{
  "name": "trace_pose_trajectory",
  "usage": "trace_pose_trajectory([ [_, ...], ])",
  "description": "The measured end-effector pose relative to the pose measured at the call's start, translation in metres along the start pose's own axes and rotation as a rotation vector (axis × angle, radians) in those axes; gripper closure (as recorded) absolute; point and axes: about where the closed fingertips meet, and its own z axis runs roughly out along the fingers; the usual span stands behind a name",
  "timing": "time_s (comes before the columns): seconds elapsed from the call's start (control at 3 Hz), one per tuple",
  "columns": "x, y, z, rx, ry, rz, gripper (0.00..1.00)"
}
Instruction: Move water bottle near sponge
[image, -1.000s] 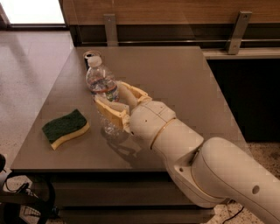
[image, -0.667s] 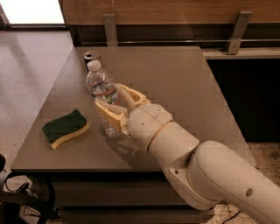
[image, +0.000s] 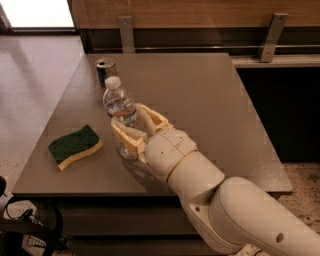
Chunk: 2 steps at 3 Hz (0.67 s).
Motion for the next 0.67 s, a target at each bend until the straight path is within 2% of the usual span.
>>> trace_pose_trajectory([
  [0.33,0.0121,-0.0011,-0.0165,0.044,0.015,0.02,1.0],
  [0.67,0.0116,-0.0011,-0.0164,0.044,0.015,0.02,0.71],
])
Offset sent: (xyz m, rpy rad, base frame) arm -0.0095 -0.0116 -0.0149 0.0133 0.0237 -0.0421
